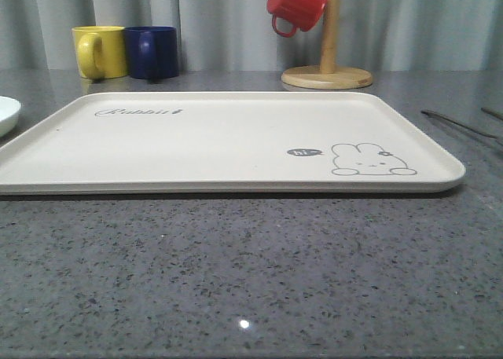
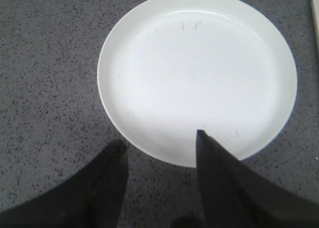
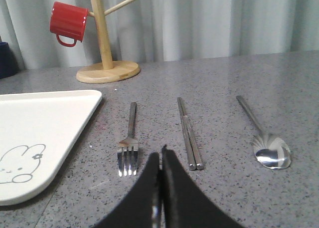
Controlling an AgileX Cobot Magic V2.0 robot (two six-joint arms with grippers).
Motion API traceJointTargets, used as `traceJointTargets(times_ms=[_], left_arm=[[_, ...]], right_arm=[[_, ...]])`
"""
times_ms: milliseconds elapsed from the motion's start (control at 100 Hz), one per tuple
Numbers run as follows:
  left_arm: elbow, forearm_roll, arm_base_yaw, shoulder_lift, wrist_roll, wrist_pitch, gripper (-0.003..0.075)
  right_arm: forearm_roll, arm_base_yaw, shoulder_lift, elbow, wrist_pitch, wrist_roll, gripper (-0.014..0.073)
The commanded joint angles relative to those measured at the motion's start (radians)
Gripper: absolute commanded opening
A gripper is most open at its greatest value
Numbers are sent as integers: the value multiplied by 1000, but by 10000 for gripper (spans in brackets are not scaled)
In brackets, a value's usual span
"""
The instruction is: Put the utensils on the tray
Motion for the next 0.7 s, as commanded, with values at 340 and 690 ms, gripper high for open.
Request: traceJointTargets(times_ms=[340, 690], left_arm=[[-402, -44, 148, 418, -7, 296, 354], [-478, -51, 160, 608, -7, 310, 345]], right_arm=[[-12, 1, -13, -1, -74, -7, -81], [-12, 1, -13, -1, -74, -7, -81]])
